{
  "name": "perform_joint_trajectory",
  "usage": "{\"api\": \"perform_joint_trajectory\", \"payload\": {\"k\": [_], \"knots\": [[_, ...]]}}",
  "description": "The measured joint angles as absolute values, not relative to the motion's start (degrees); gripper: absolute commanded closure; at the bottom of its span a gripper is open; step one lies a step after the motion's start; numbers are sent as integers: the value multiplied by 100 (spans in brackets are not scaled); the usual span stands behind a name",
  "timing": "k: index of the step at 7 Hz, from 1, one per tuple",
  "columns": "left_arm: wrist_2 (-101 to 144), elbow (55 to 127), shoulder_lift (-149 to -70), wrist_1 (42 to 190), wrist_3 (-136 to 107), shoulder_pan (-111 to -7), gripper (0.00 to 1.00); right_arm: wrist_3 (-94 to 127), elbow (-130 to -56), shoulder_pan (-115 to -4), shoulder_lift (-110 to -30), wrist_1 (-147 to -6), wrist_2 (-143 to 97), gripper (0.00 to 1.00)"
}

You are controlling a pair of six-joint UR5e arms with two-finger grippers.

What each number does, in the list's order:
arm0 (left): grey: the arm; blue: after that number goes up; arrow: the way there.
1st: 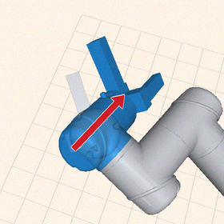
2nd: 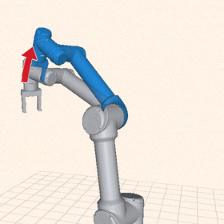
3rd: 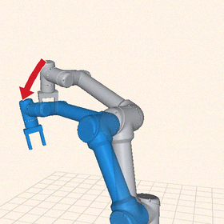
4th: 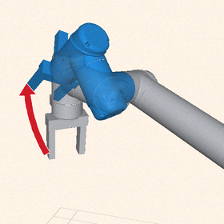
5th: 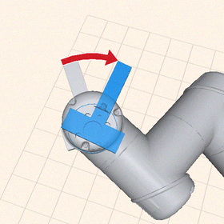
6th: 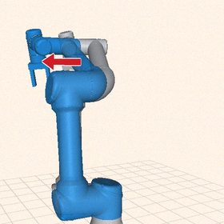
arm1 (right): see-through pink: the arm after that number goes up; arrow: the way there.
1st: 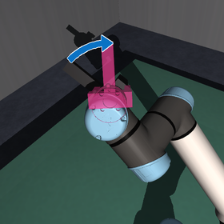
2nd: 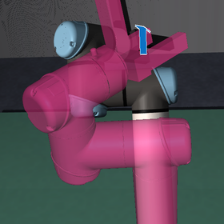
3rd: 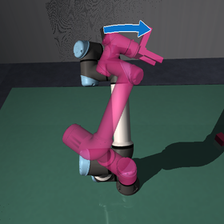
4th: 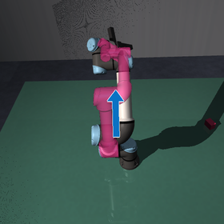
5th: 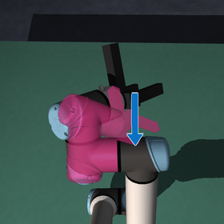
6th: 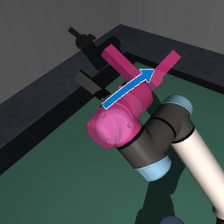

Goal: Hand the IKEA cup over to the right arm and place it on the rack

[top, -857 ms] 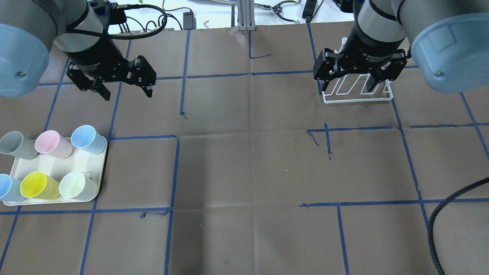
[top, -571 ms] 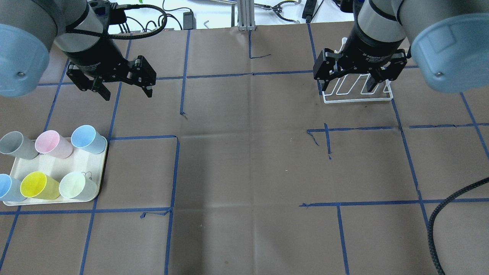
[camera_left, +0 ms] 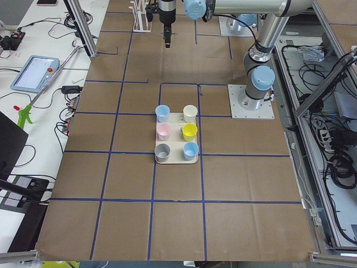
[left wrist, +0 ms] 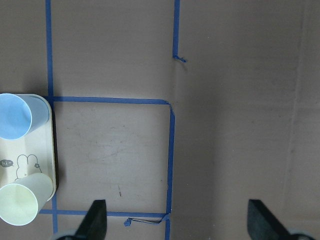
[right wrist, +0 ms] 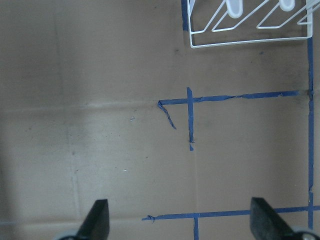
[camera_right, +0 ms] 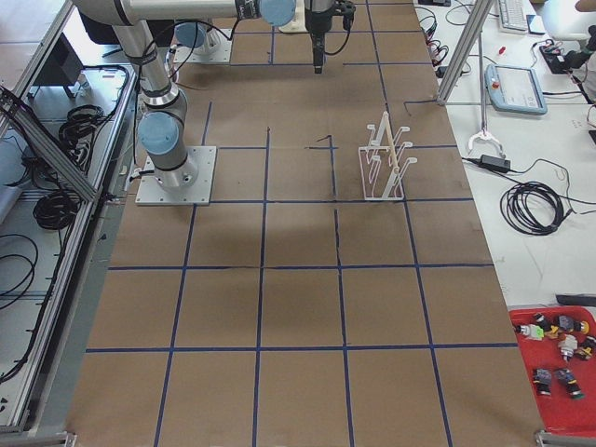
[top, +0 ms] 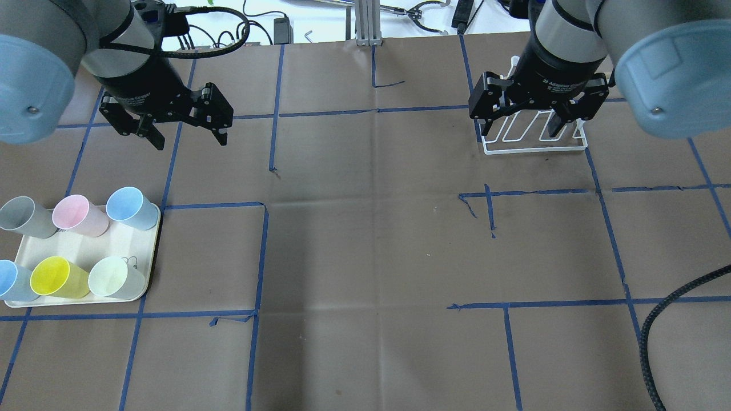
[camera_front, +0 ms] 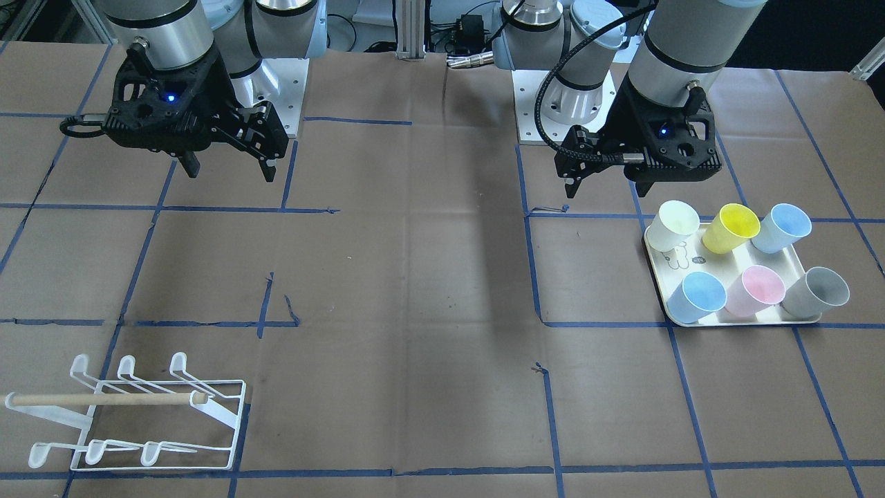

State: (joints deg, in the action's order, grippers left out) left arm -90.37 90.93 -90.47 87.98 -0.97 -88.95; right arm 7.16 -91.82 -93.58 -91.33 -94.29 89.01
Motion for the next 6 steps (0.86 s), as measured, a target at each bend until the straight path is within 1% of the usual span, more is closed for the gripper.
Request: {"api": "perform_joint_trajectory", "payload": {"k": [6], "knots": [[-9053, 9131, -9135, 8639, 15, -8815, 0, 668, -9169, -9360, -9149, -9440, 8870, 0]]}}
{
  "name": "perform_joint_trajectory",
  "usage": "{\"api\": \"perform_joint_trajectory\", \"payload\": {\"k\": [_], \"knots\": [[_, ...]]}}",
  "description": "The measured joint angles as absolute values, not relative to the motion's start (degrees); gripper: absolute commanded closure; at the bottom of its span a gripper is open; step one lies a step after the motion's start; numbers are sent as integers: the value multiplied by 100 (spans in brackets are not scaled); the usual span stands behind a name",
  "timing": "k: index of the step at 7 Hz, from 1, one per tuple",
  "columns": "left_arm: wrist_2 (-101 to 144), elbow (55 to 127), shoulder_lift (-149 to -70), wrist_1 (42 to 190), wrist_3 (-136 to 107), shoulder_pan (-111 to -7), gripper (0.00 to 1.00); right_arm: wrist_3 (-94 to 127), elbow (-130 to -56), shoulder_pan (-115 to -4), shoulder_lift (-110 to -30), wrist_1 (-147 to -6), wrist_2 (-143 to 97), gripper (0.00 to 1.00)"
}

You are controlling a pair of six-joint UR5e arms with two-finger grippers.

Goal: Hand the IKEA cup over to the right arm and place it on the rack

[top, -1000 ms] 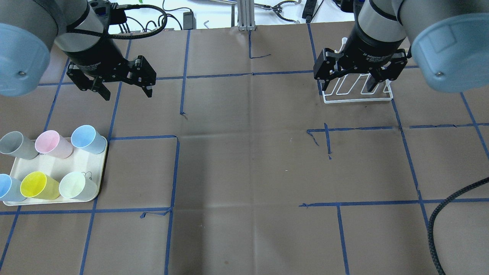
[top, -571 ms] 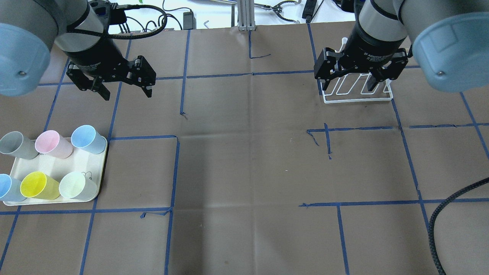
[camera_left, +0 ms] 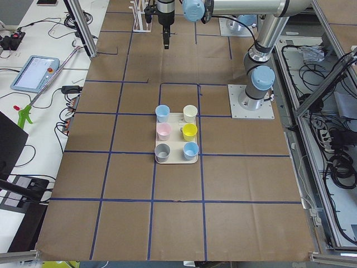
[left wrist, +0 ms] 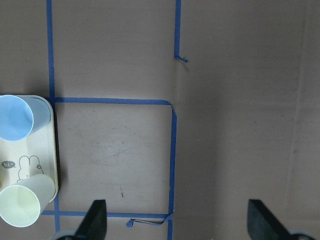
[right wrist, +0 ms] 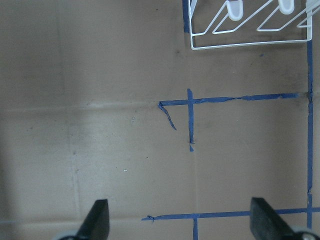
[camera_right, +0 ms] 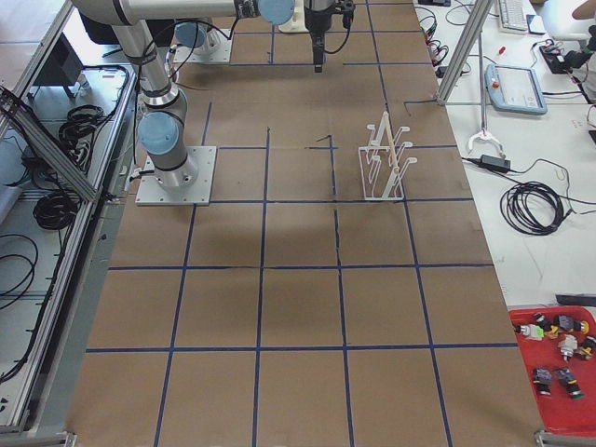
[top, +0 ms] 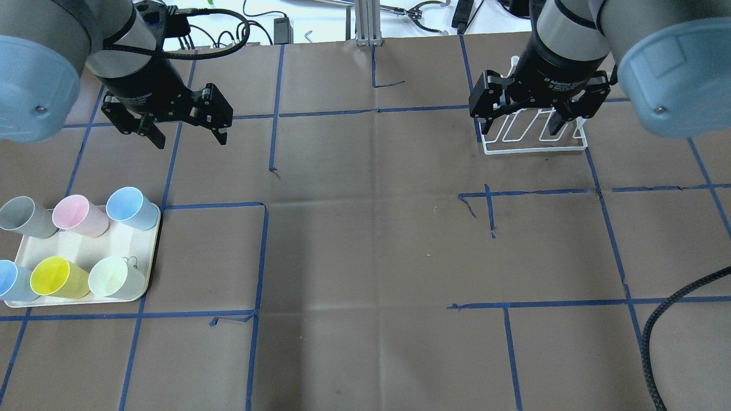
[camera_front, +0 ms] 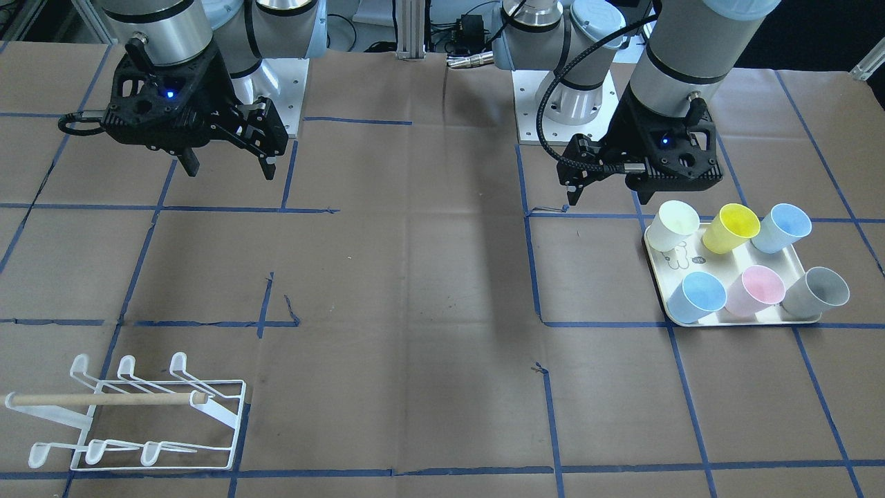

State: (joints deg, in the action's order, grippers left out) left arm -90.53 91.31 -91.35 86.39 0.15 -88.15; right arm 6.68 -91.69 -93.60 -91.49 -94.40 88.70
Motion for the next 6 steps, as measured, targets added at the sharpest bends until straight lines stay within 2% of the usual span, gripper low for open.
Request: {"api": "perform_joint_trajectory", "payload": {"k": [4, 6], "knots": [[-9068, 9152, -9129, 8581, 1360, -7712, 0, 702, -9223, -9376, -9135, -9690, 8797, 0], [-9064, 9207, -9136, 8574, 2044, -6998, 0, 719, -9497, -9384, -9149, -10362, 8536, 0]]}}
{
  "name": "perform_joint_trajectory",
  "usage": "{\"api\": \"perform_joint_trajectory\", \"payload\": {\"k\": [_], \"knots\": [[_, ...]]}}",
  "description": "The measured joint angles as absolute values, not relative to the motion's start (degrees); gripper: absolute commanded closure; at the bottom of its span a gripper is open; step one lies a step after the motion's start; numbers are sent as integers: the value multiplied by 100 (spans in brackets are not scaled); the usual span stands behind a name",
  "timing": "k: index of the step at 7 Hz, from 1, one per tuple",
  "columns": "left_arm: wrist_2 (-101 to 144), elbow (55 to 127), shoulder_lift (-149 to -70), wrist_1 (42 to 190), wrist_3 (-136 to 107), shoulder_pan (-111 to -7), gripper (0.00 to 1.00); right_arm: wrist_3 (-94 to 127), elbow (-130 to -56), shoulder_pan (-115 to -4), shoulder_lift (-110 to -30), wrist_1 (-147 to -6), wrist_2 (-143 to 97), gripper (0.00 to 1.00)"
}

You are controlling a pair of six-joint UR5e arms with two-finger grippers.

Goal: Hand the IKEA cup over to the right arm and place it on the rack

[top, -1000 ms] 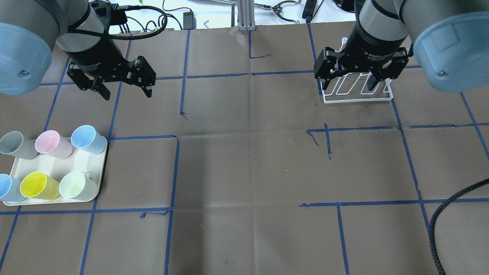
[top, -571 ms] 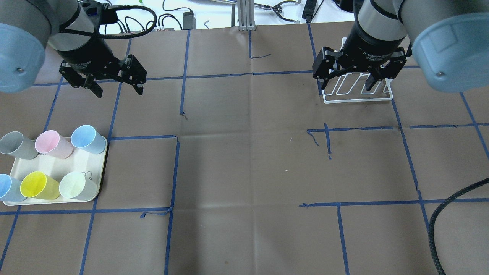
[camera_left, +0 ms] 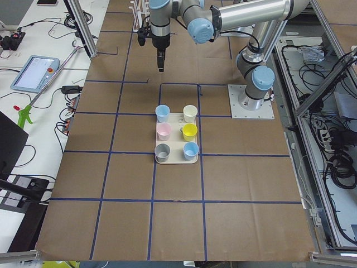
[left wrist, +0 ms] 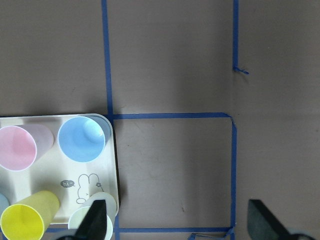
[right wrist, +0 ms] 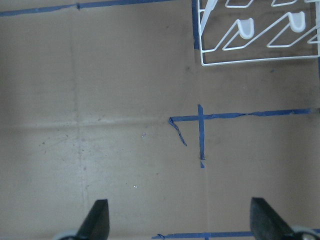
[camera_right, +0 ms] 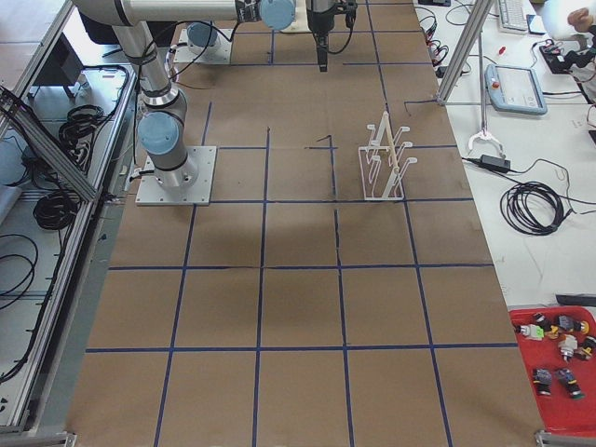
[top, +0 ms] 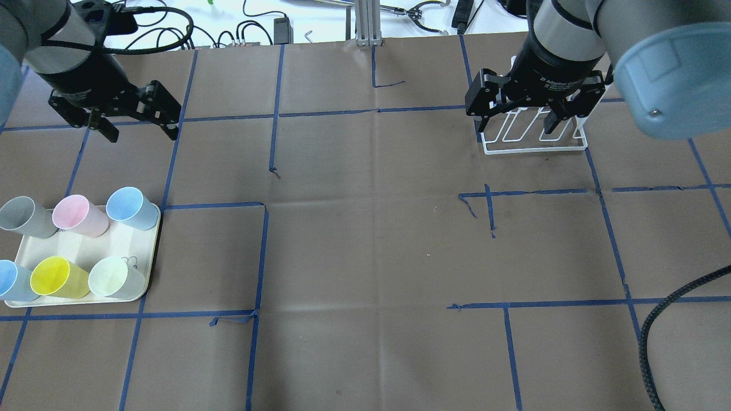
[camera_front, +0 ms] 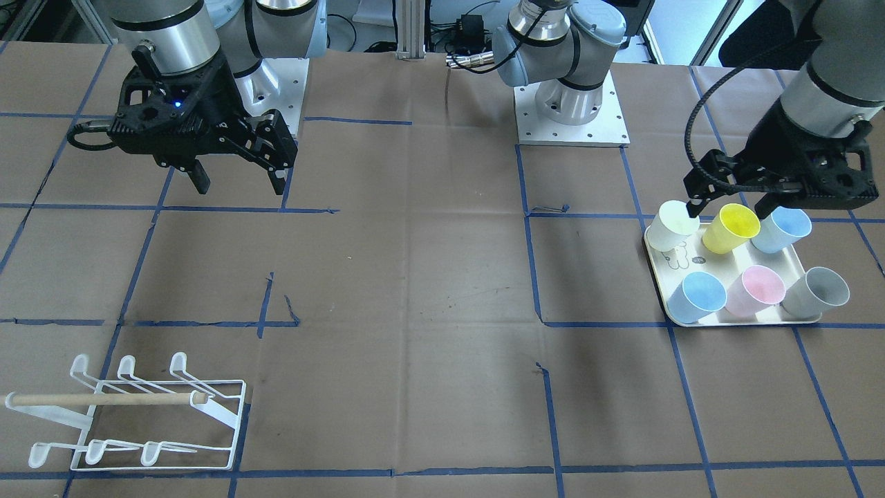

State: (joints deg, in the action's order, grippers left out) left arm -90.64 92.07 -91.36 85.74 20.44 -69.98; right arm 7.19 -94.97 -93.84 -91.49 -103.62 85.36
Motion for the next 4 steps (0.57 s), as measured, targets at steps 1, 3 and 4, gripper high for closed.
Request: {"api": "perform_joint_trajectory", "payload": {"k": [1, 3, 4], "knots": [[-9060, 9263, -9157, 8569, 2228, -6771, 0, 740, -9732, -9385, -9176, -10845, 8283, 0], [-9043, 9477, -9260, 8297, 2323, -6641, 0, 888, -10197, -9389, -9206, -11913, 7719, 0], [-9038, 9652, -9381, 7909, 2331, -6634, 0, 1210, -10435, -9393, -9225, -12514, 7470, 0]]}}
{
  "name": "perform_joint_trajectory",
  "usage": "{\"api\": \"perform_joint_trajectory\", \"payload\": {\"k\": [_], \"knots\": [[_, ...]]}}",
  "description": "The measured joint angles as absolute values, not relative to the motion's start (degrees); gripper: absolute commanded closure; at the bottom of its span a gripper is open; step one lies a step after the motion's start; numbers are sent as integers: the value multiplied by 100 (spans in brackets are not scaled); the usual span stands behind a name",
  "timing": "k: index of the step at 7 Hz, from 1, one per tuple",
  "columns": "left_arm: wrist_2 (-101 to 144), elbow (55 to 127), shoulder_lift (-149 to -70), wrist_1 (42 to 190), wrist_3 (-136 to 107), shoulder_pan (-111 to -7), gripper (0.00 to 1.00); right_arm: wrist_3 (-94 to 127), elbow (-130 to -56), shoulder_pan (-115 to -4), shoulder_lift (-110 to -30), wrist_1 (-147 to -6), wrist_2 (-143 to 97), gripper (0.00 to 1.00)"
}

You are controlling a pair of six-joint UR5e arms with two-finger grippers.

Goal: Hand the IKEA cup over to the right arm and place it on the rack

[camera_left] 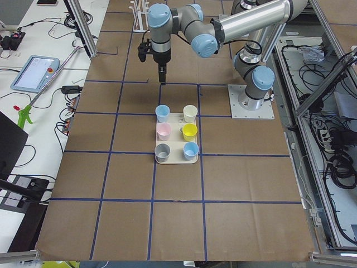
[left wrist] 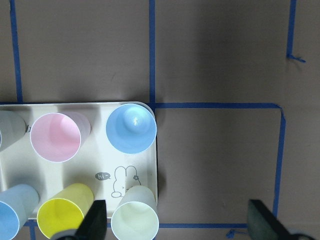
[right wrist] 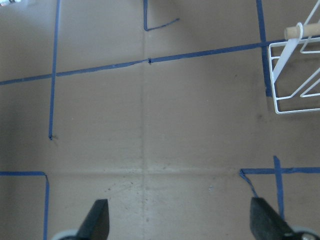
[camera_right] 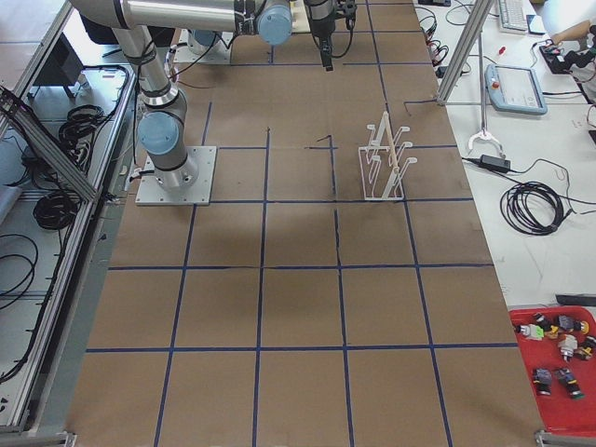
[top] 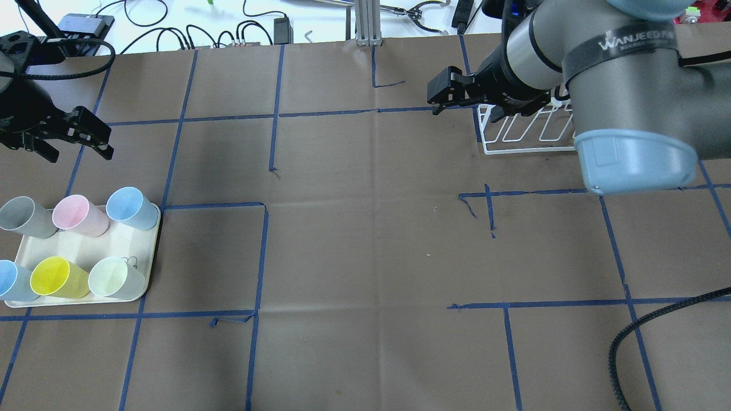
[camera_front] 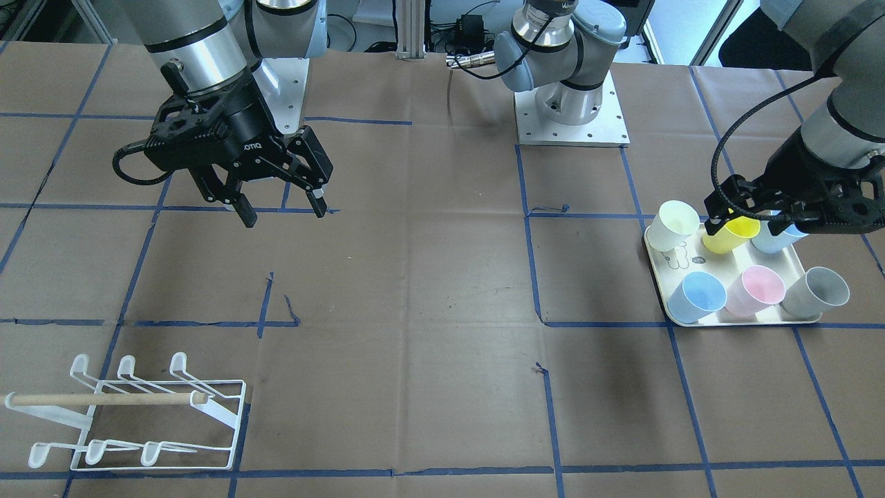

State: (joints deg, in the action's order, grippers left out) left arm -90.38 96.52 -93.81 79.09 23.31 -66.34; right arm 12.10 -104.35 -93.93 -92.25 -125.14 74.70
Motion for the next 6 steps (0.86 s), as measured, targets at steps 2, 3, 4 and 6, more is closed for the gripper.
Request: {"api": "perform_joint_trajectory", "payload": {"k": [2, 3, 4, 6], "knots": [[-9014, 10022, -9617, 7263, 2310, -6647, 0, 2693, -11154, -9407, -9311, -14269, 6940, 0], [-9000, 10260, -9659, 6974, 2316, -6648, 0, 3421, -11544, -9418, -9322, -15290, 6708, 0], [-8994, 10531, -9707, 6544, 2350, -6642, 0, 4112, -11909, -9428, -9299, -16317, 6522, 0], [-9000, 10959, -9925, 5779, 2513, -6621, 0, 5859, -12380, -9437, -9259, -17868, 6366, 0]]}}
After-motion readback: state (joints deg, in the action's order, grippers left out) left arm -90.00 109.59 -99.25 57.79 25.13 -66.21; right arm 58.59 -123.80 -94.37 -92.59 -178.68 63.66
